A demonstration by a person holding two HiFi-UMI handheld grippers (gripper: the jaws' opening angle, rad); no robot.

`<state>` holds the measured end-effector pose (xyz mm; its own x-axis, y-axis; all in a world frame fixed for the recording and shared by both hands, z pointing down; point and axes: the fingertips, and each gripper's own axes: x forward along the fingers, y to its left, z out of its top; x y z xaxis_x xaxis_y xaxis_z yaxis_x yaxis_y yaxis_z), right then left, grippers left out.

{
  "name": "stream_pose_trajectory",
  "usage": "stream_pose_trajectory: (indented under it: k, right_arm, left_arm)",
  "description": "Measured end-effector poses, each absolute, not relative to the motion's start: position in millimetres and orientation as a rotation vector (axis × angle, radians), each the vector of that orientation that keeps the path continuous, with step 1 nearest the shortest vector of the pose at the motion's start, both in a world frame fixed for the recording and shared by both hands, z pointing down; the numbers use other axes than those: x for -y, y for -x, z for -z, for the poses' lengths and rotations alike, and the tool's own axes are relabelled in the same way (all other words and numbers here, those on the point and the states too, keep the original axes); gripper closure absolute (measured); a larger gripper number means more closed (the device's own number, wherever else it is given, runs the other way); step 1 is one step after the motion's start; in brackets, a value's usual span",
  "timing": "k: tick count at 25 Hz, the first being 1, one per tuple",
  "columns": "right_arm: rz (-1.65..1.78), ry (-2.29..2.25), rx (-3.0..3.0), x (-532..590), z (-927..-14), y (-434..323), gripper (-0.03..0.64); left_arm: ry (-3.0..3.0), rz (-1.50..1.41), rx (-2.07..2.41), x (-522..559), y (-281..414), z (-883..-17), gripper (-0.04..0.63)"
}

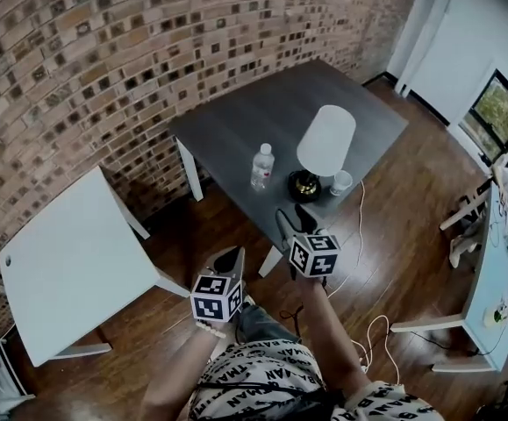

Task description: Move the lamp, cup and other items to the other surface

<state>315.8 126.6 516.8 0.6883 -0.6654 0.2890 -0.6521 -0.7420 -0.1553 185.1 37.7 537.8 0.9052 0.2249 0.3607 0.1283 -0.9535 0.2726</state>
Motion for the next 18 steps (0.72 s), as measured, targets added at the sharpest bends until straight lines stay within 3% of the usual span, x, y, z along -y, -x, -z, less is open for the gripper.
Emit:
stream_pose_trajectory:
  k: [2, 18]
  right_arm:
    - [0.493, 2.853, -1.143, -108, -511, -342, 0.356]
    - [0.572, 2.933, -1.297, -28, -530, -480, 0.358]
  left_arm:
    - [-2.830, -0.567, -0.242, -26, -204, -536, 0.595]
    - [-2.783, -0.585, -0.097, 30, -307, -548, 0.595]
